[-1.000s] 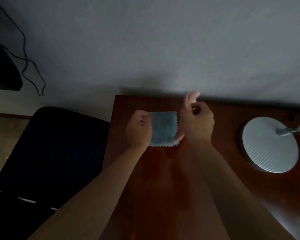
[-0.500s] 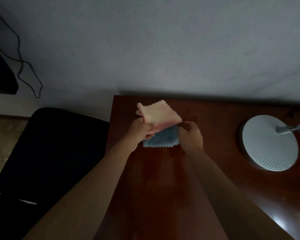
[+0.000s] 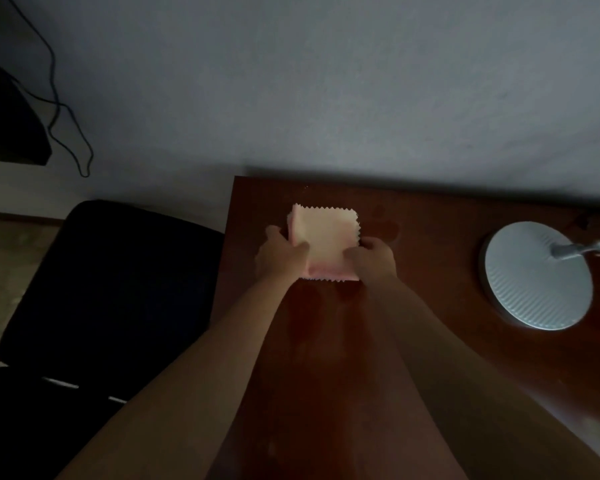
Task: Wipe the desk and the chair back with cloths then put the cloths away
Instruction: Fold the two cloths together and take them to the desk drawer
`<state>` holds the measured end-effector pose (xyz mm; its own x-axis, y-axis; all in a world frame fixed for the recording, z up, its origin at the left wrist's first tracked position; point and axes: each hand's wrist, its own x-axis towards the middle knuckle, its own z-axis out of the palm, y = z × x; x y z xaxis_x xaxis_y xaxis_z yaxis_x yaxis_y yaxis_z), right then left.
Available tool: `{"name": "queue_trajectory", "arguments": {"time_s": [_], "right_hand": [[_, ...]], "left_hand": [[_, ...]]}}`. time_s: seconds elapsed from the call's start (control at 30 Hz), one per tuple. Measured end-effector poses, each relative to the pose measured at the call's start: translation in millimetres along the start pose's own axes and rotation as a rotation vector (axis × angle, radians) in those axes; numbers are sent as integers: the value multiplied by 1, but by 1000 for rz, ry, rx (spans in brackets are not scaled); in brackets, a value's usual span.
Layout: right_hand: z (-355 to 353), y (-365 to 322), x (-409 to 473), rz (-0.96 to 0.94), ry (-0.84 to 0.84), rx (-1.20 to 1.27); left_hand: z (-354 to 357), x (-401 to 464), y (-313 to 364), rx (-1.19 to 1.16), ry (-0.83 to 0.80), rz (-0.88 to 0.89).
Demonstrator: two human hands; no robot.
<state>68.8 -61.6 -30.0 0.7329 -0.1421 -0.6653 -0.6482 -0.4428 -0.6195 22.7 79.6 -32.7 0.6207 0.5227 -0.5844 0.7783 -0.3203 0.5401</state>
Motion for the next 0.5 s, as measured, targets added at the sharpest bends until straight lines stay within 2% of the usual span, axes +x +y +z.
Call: {"name": "queue_trajectory", "arguments": {"time_s": [0.13,0.3,0.37,0.5], "right_hand": [[6,0,-11,113,-91,131],[5,23,-40,48,-177,269],[9,35,-53,49,-250,327],[17,65,-83,72,-388,381]], "left_hand": [[-11,-7,-5,-229,-219,-113],[-31,-31,-29,-465,-346,-193],[-38,-44,-41,-546,-381,-234],[-47,-78,-75,-602,-342,-286]]}}
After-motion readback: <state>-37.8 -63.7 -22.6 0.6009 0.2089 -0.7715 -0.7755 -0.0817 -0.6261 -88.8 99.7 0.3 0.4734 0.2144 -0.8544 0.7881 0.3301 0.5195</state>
